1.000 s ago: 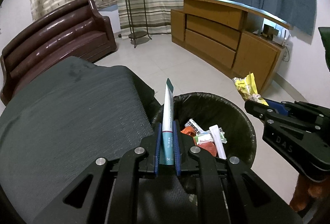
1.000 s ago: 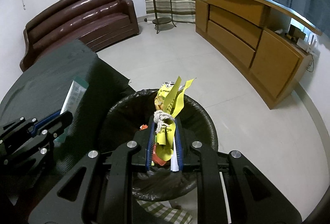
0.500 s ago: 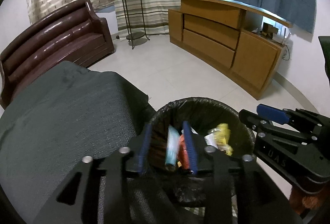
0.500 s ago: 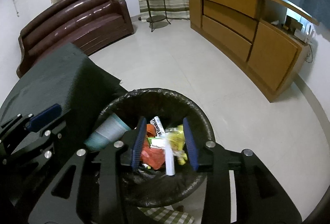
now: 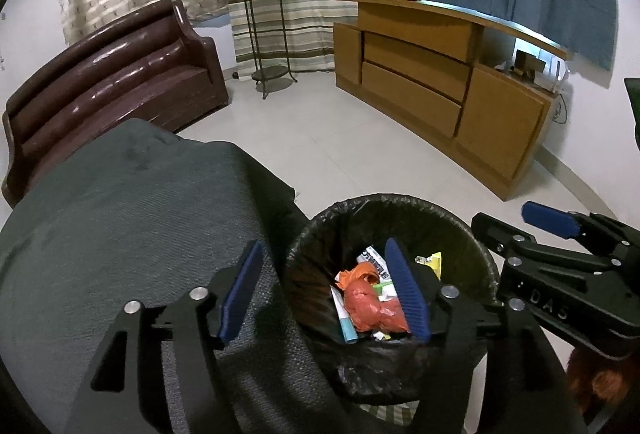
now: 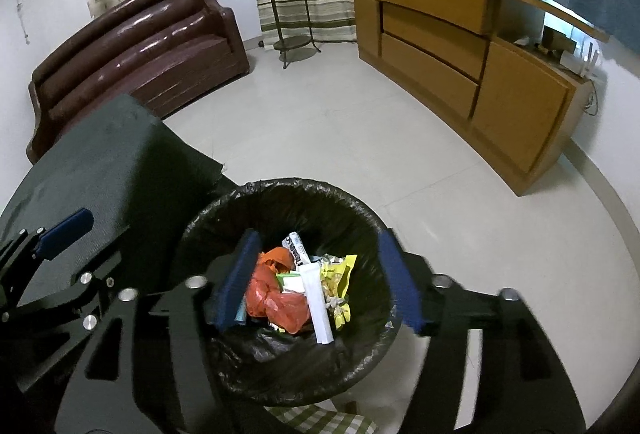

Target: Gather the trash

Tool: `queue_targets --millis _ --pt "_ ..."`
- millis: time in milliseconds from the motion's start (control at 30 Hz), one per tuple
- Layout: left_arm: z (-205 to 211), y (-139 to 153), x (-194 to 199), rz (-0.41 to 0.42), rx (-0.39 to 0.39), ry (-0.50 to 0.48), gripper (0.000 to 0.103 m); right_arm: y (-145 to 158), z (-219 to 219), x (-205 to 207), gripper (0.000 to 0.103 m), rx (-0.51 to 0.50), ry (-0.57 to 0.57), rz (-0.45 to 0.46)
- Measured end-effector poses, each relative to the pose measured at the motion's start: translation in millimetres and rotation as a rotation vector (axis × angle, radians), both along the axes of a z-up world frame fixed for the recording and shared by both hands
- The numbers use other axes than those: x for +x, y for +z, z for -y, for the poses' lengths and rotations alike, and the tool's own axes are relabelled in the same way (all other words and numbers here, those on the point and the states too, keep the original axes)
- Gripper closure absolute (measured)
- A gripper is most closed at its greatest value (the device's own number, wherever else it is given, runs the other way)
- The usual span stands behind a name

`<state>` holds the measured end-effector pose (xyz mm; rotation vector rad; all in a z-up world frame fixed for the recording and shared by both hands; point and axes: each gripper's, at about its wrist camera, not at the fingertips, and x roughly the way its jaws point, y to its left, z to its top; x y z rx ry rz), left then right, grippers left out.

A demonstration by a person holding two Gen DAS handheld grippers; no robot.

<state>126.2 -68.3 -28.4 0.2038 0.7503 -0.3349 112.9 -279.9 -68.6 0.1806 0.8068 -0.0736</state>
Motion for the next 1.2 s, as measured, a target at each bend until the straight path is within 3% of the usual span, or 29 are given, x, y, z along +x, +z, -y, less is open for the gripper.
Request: queue_targets --millis 67,700,1200 --pt "-1.3 1.1 -0.8 0.008 0.001 0.008 0.032 1.0 0.3 -0.8 0.036 -0.005 -0.005 0.004" --pt "-28.3 12.8 -29.7 0.04 -0.024 0.05 0.029 17.4 -14.3 -30.8 0.028 -0.032 -0.002 0.033" --pt "-59.1 41.7 -69.8 0.112 -0.07 0.083 0.026 48.5 -38.7 -78.8 0.024 -0.065 0.026 0.118"
